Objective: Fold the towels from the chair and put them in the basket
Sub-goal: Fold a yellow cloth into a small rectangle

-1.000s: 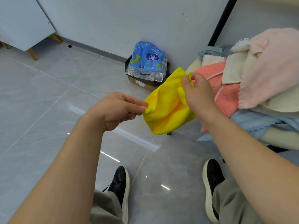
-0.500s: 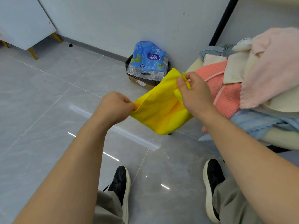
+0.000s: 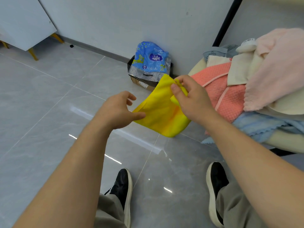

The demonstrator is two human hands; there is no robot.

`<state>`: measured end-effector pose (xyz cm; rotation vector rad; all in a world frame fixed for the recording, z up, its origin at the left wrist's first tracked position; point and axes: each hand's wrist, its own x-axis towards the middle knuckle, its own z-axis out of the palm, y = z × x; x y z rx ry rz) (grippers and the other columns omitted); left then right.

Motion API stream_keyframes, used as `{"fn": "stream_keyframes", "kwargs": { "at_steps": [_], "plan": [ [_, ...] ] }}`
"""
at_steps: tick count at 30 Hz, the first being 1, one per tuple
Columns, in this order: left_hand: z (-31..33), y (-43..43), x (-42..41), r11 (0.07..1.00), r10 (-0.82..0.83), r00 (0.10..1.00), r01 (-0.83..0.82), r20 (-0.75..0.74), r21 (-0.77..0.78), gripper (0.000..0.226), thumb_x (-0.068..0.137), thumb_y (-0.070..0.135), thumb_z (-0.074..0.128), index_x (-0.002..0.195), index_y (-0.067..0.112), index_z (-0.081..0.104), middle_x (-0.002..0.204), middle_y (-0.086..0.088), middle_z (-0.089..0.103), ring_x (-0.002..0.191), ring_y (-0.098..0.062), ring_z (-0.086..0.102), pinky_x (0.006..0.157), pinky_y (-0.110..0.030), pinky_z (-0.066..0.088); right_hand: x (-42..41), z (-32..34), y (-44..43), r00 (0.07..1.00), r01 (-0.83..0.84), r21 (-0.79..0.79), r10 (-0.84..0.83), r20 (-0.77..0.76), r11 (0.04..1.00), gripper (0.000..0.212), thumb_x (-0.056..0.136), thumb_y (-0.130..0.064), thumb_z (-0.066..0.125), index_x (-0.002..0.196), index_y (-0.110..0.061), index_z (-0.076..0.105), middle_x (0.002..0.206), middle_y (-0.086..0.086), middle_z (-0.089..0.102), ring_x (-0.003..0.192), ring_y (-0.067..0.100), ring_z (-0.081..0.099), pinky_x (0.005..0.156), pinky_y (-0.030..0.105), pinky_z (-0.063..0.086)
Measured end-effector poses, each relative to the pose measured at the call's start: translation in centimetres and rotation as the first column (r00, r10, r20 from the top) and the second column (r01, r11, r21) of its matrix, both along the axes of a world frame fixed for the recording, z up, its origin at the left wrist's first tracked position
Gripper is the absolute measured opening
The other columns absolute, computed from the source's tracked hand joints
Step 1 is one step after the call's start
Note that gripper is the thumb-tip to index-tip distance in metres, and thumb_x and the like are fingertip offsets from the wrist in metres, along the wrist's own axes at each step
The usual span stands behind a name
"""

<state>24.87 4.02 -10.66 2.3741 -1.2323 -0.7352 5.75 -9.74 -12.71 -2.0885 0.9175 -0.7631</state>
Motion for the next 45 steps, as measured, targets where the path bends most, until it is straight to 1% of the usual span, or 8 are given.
{"fn": "stream_keyframes", "kwargs": {
  "at_steps": [4, 9, 13, 18, 26, 36, 39, 45],
  "plan": [
    [0.6, -0.6, -1.2, 0.955, -0.032, 0.990, -0.009, -0.134, -0.295, 0.047, 0.087, 0.052, 0.069, 0.130, 0.032, 0.062, 0.120, 0.018, 0.066, 0.078, -0.006, 0.065, 0.072, -0.026, 0.048, 0.3, -0.4, 1.1, 0.988, -0.149, -0.065, 0.145, -0.058, 0.987, 0.013, 0.100, -0.037, 0.055, 0.107, -0.029, 0.062, 0.089, -0.006, 0.066, 0.080, 0.014, 0.059, 0.074, 0.038, 0.049],
    [1.2, -1.1, -2.5, 0.901, -0.034, 0.969, -0.075, -0.243, -0.427, 0.019, 0.092, 0.032, 0.070, 0.109, 0.024, 0.070, 0.100, 0.014, 0.071, 0.061, -0.005, 0.064, 0.053, -0.010, 0.042, 0.6, -0.9, 1.9, 0.965, -0.242, -0.078, 0.231, -0.124, 0.967, 0.016, 0.098, -0.046, 0.050, 0.109, -0.035, 0.056, 0.089, -0.007, 0.068, 0.081, 0.019, 0.066, 0.073, 0.042, 0.052],
    [1.2, -0.9, -2.4, 0.905, -0.042, 0.966, -0.072, -0.255, -0.420, 0.017, 0.090, 0.024, 0.074, 0.106, 0.021, 0.069, 0.083, 0.010, 0.071, 0.062, -0.007, 0.067, 0.051, -0.011, 0.041, 0.6, -1.1, 2.1, 0.957, -0.269, -0.099, 0.255, -0.136, 0.958, 0.015, 0.098, -0.042, 0.054, 0.113, -0.038, 0.056, 0.087, -0.018, 0.063, 0.083, 0.018, 0.065, 0.073, 0.038, 0.051],
    [1.3, -0.9, -2.2, 0.904, -0.098, 0.957, -0.028, -0.272, -0.426, 0.016, 0.090, 0.014, 0.073, 0.104, 0.013, 0.065, 0.096, 0.001, 0.072, 0.067, -0.020, 0.070, 0.064, -0.021, 0.054, 0.7, -1.2, 2.0, 0.957, -0.263, -0.111, 0.245, -0.156, 0.958, 0.016, 0.098, -0.044, 0.052, 0.111, -0.037, 0.058, 0.086, -0.012, 0.065, 0.080, 0.019, 0.062, 0.070, 0.038, 0.050],
    [0.9, -0.7, -2.0, 0.929, -0.097, 0.980, 0.027, -0.171, -0.370, 0.006, 0.086, 0.022, 0.078, 0.090, 0.025, 0.075, 0.069, 0.008, 0.068, 0.059, -0.004, 0.062, 0.053, -0.010, 0.044, 0.6, -1.2, 2.1, 0.946, -0.265, -0.127, 0.233, -0.224, 0.956, 0.019, 0.098, -0.046, 0.052, 0.110, -0.034, 0.060, 0.071, -0.013, 0.052, 0.071, 0.018, 0.054, 0.067, 0.039, 0.049],
    [0.9, -0.8, -1.8, 0.938, -0.011, 0.980, -0.059, -0.199, -0.342, 0.017, 0.077, 0.024, 0.086, 0.086, 0.014, 0.076, 0.074, 0.001, 0.073, 0.063, -0.002, 0.064, 0.061, -0.019, 0.053, 0.6, -1.2, 2.0, 0.948, -0.241, -0.117, 0.207, -0.243, 0.963, 0.025, 0.096, -0.055, 0.049, 0.113, -0.038, 0.053, 0.084, -0.008, 0.064, 0.083, 0.027, 0.063, 0.070, 0.040, 0.050],
    [0.7, -0.7, -1.1, 0.942, 0.050, 0.982, -0.107, -0.184, -0.318, 0.015, 0.078, 0.027, 0.085, 0.085, 0.018, 0.075, 0.074, 0.001, 0.071, 0.064, -0.007, 0.063, 0.058, -0.024, 0.052, 0.7, -1.4, 1.6, 0.971, -0.138, -0.040, 0.127, -0.204, 0.990, 0.019, 0.099, -0.048, 0.052, 0.114, -0.037, 0.052, 0.080, -0.015, 0.058, 0.079, 0.018, 0.058, 0.069, 0.033, 0.041],
    [0.3, 0.0, 1.4, 0.930, 0.239, 0.960, -0.270, -0.148, -0.251, 0.013, 0.090, 0.029, 0.072, 0.089, 0.017, 0.066, 0.083, -0.006, 0.064, 0.080, -0.031, 0.067, 0.075, -0.044, 0.056, 0.9, -0.5, 0.1, 0.979, 0.181, 0.281, -0.199, 0.034, 0.942, 0.011, 0.103, -0.031, 0.045, 0.102, -0.025, 0.055, 0.077, -0.013, 0.054, 0.069, -0.001, 0.048, 0.064, 0.027, 0.036]
  ]
}}
